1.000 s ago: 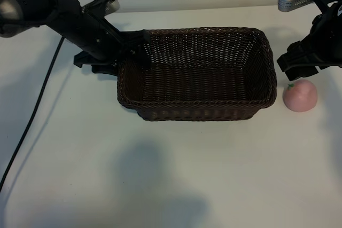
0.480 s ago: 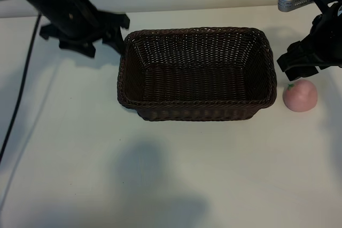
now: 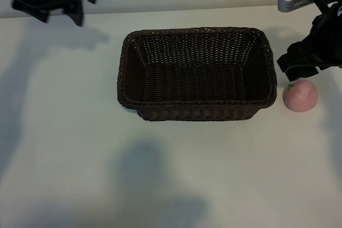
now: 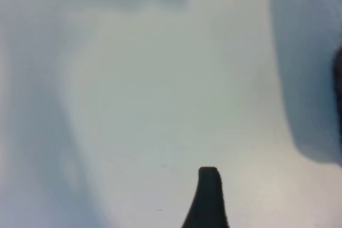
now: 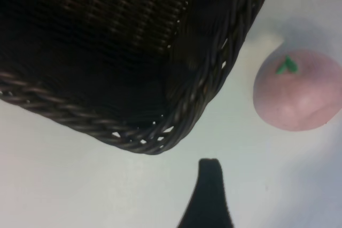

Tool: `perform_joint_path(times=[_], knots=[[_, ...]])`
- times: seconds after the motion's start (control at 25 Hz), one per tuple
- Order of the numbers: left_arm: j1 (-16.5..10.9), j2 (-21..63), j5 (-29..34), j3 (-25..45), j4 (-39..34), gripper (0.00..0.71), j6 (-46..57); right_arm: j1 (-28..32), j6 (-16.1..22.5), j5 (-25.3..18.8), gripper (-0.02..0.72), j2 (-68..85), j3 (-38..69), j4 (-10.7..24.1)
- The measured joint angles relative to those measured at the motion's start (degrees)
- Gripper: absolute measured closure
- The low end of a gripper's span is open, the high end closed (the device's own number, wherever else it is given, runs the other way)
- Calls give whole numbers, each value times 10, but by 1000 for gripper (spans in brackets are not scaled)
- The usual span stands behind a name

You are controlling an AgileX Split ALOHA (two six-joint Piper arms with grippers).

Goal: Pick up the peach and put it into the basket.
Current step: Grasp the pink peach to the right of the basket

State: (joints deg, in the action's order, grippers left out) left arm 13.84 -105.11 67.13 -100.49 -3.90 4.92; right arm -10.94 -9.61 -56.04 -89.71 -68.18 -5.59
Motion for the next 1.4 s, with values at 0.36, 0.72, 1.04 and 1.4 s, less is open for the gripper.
perform_joint_path(times=[0.36,0.72,1.04,1.4], knots=[[-142,72,0,-1,25,112,-49,0,0,-1,113,0,0,0],[-231,146,1,-1,98,114,-105,0,0,-2,113,0,0,0],[-233,244,0,0,173,114,-134,0,0,-3,113,0,0,0],[-233,408,-1,110,185,114,-140,0,0,-4,113,0,0,0]])
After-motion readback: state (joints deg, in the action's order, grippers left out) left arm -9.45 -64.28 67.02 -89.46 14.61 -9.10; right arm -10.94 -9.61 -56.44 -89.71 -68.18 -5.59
